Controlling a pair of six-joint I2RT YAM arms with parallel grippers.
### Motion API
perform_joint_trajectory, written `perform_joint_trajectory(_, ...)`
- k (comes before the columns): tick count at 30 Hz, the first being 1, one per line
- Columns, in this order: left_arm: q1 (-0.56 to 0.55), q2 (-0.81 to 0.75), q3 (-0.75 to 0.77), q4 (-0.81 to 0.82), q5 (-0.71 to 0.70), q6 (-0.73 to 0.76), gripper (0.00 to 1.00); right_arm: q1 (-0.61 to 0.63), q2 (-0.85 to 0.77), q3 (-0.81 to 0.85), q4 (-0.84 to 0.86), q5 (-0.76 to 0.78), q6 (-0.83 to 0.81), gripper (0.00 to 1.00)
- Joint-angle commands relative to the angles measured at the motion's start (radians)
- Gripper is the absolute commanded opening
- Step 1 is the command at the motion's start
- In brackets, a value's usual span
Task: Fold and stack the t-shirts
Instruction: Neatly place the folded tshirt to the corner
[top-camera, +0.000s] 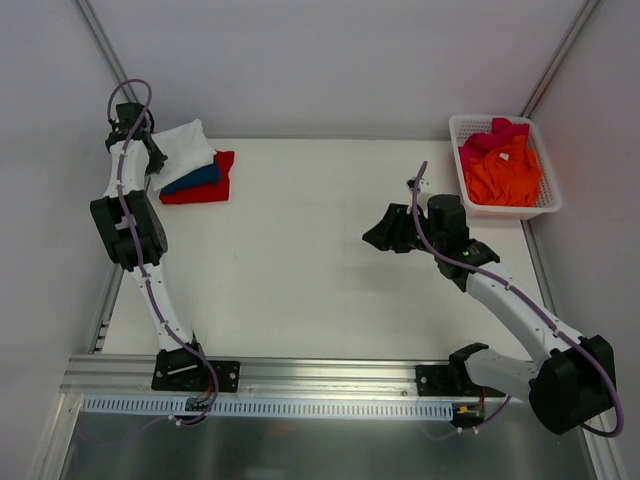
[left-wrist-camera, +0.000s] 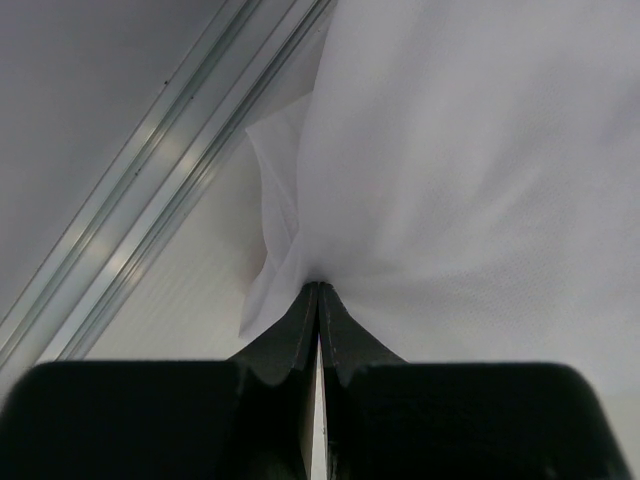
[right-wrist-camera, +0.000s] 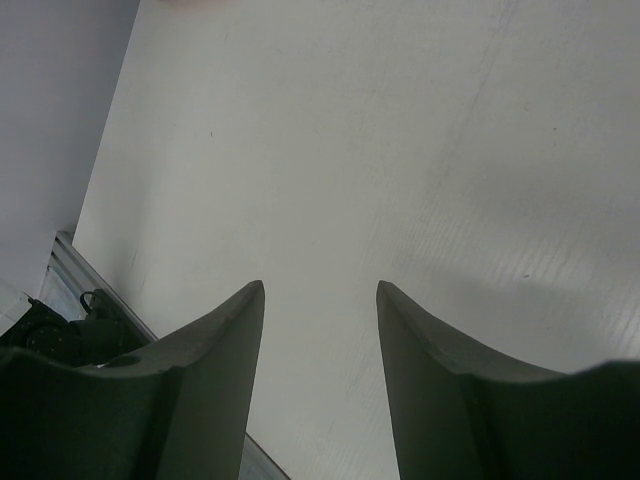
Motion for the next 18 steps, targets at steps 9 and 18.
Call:
perform_joint_trajectory(9,-0.045,-0.185,0.072,0.001,0.055,-0.064,0.00,-0.006,0.011,-0.007,0.052,-0.030,0.023,0.52)
perform_joint_trajectory(18,-0.100,-0.051,0.301,-0.001,0.113,-0.066,0.00,-0.006,0.020,-0.006,0.052,-0.027,0.023,0.52)
